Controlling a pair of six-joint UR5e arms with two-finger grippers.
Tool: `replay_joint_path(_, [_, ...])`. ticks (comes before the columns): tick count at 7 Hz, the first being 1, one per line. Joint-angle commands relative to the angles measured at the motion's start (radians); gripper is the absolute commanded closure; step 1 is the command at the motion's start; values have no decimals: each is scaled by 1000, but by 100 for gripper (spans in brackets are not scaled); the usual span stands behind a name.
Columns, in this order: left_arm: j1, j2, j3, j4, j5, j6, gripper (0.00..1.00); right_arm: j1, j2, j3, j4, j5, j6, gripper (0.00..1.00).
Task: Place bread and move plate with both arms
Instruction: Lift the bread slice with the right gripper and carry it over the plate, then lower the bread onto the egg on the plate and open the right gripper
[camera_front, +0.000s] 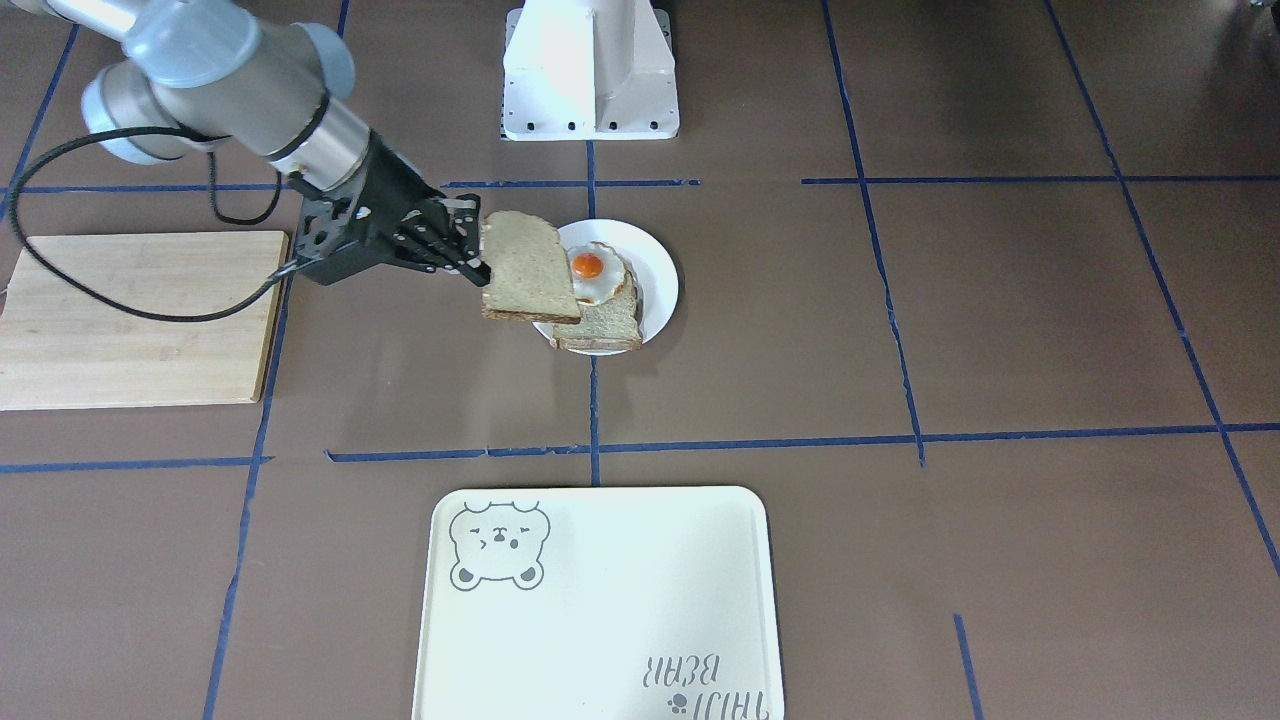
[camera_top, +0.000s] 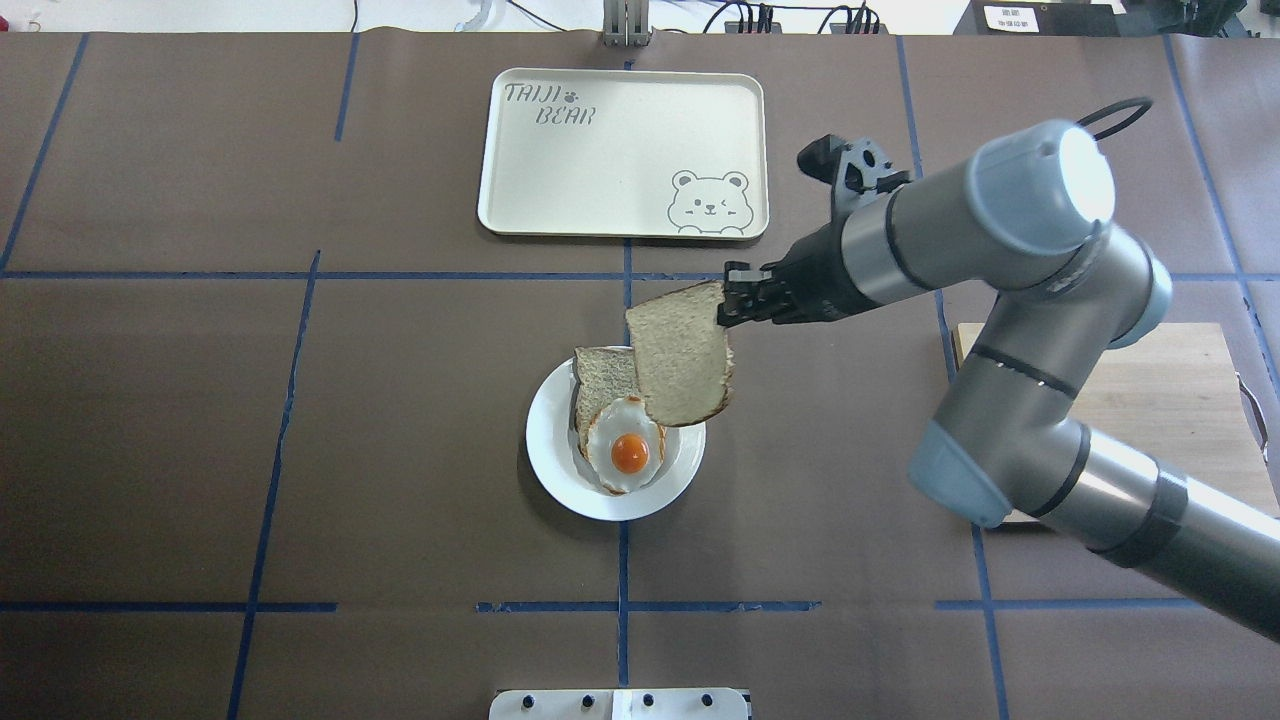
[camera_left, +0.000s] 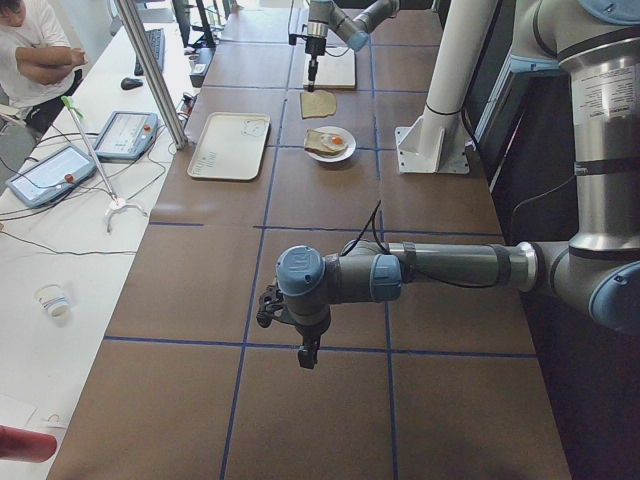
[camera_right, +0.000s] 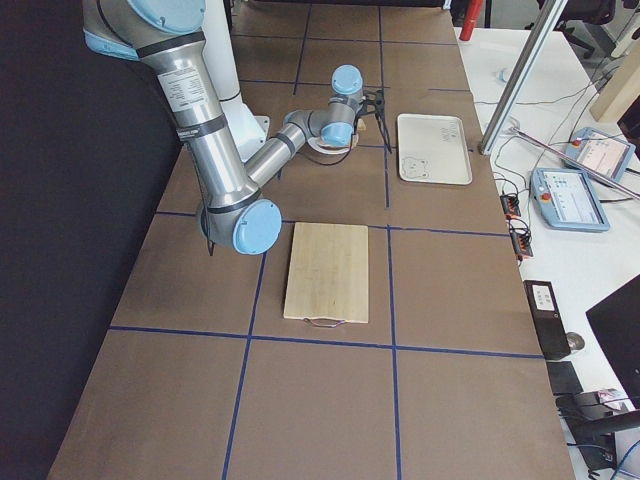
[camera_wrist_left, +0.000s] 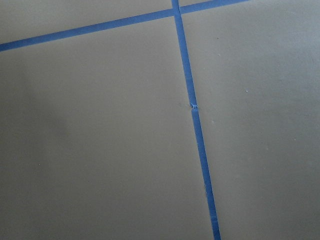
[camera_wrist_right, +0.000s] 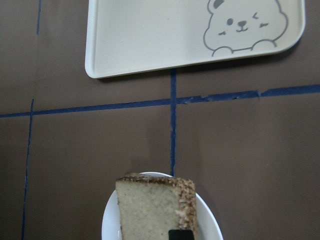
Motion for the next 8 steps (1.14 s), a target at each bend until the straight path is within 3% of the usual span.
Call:
replay_joint_path(1, [0,0,0,0,0,0,0,-99,43,-56,3,-146,48,100])
replay_joint_path(4, [0,0,-1,0,0,0,0,-163,43,-66,8,-267,129,100])
replay_joint_path(8, [0,2,-1,0,0,0,0,-191,25,-72,6,-289,118,100])
